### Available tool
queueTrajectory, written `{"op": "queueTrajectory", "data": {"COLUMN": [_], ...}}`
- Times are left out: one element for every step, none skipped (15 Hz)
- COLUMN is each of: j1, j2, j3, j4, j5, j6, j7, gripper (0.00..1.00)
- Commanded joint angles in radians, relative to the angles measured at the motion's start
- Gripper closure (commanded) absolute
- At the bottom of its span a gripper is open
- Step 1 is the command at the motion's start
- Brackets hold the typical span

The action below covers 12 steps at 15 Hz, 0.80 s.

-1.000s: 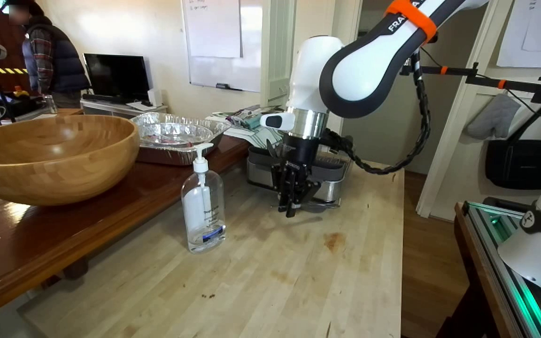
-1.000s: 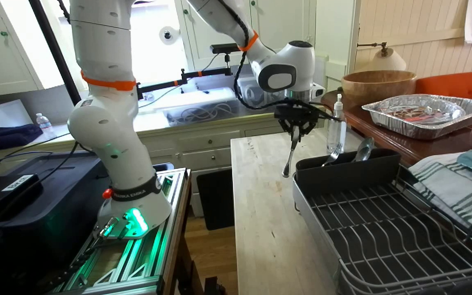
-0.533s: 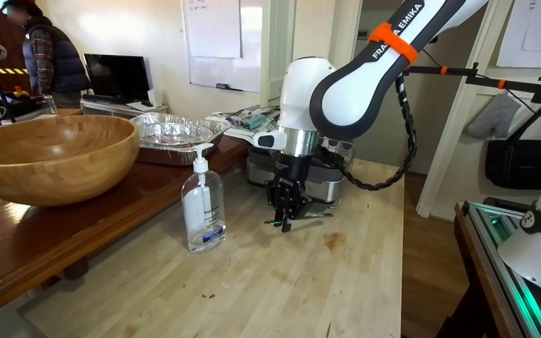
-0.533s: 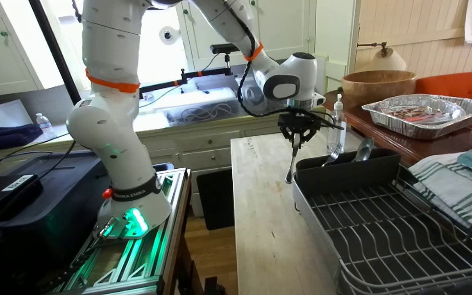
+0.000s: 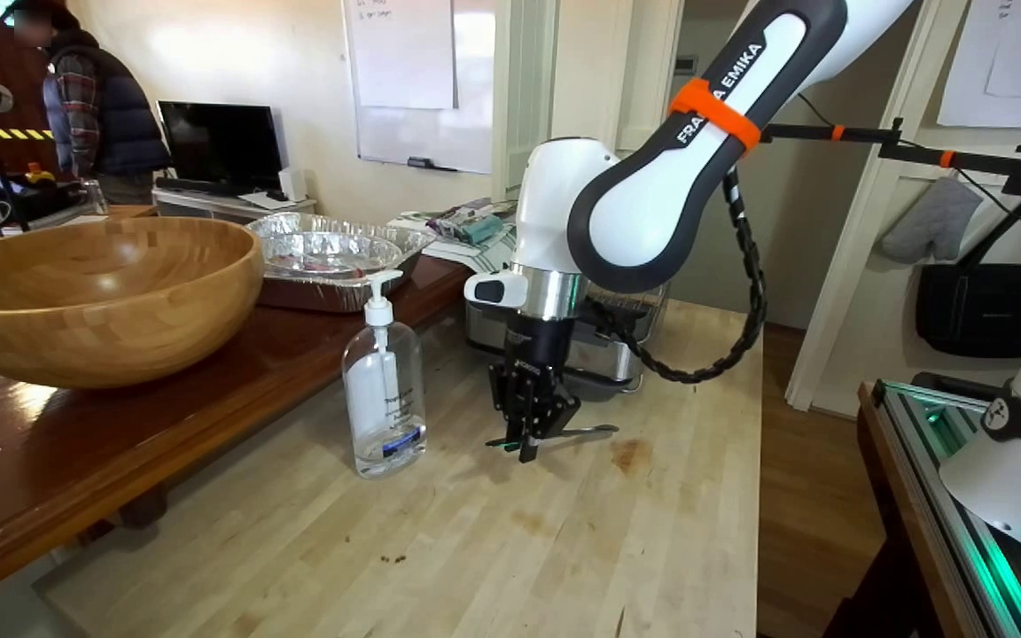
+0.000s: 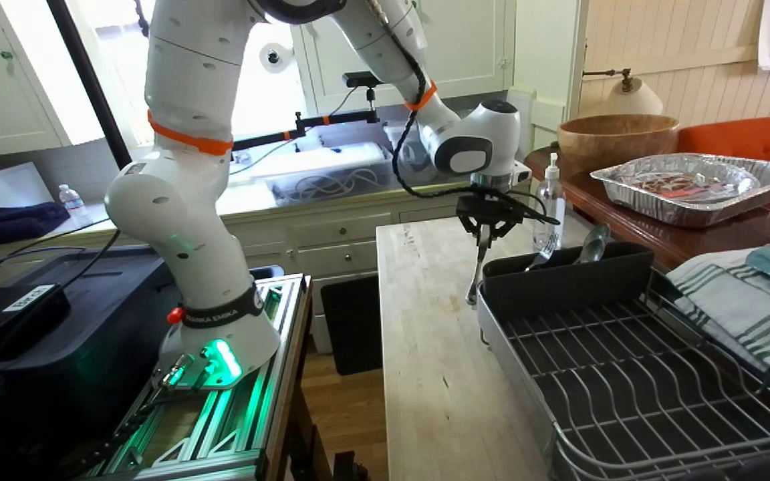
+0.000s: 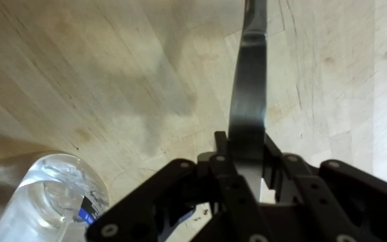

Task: Take the knife off the drying rack and place it on the counter top

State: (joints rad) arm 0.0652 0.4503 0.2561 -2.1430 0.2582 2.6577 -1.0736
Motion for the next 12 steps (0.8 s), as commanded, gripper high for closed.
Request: {"op": "queueTrajectory", "data": {"j1": [-0.026, -0.026, -0.028, -0.028, -0.027, -0.026, -0.024, -0.024, -0.024, -0.021, -0.018, -0.013], "j2": [0.044, 0.051, 0.056, 0.061, 0.066, 0.071, 0.075, 0.077, 0.078, 0.080, 0.080, 0.079], "j3": [0.027, 0.028, 0.029, 0.029, 0.029, 0.028, 0.026, 0.026, 0.024, 0.022, 0.018, 0.014], "j4": [0.027, 0.029, 0.031, 0.034, 0.036, 0.038, 0.040, 0.041, 0.040, 0.042, 0.041, 0.040], "j5": [-0.034, -0.040, -0.045, -0.052, -0.059, -0.068, -0.077, -0.085, -0.095, -0.106, -0.117, -0.133], "j6": [0.044, 0.056, 0.066, 0.073, 0.082, 0.088, 0.094, 0.098, 0.100, 0.099, 0.098, 0.098], "j7": [0.013, 0.016, 0.018, 0.020, 0.023, 0.025, 0.029, 0.032, 0.036, 0.042, 0.048, 0.052], "gripper": [0.94, 0.94, 0.94, 0.94, 0.94, 0.94, 0.94, 0.94, 0.94, 0.94, 0.94, 0.94]}}
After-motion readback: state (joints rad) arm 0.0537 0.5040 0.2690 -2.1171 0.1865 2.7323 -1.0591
